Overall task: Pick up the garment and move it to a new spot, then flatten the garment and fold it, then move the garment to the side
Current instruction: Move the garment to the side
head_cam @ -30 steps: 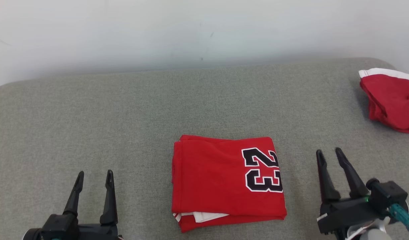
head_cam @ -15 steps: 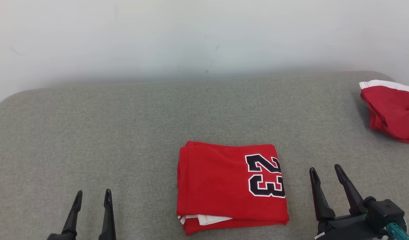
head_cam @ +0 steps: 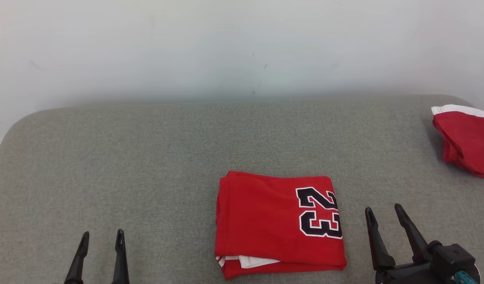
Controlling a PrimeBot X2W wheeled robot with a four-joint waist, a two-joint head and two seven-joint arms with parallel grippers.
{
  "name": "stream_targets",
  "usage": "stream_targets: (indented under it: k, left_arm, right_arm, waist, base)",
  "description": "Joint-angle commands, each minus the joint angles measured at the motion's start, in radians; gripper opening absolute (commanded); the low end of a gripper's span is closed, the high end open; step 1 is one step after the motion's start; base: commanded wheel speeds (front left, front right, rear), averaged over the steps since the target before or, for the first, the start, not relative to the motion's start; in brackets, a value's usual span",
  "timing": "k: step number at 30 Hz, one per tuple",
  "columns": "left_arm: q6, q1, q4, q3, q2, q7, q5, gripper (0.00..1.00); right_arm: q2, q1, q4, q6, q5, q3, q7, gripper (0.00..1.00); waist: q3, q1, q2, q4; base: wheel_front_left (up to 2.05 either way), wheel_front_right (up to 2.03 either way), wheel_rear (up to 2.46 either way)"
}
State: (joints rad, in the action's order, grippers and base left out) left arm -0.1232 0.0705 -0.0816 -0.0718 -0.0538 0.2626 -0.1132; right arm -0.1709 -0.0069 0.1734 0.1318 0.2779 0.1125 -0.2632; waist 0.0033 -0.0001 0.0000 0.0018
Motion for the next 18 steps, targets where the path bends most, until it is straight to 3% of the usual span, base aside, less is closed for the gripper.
stream_targets:
  k: [1,18]
  left_arm:
    - [0.003,0.012,0.006,-0.005,-0.002,0.003,0.004,1.0]
    - [0.008,0.02,0.014,-0.01,0.001,0.003,0.008,1.0]
  right_arm:
    - [0.004,0.009,0.001,-0.003,-0.01,-0.001,0.003,1.0]
    - [0.009,0.009,0.012,-0.003,-0.012,-0.011,0.008,1.0]
  waist:
    - [-0.001,0.0001,0.0,0.0]
    - [-0.009,0.0001,0.0,0.002]
  base:
    - [0.0,0.0,0.0]
    - [0.0,0.0,0.0]
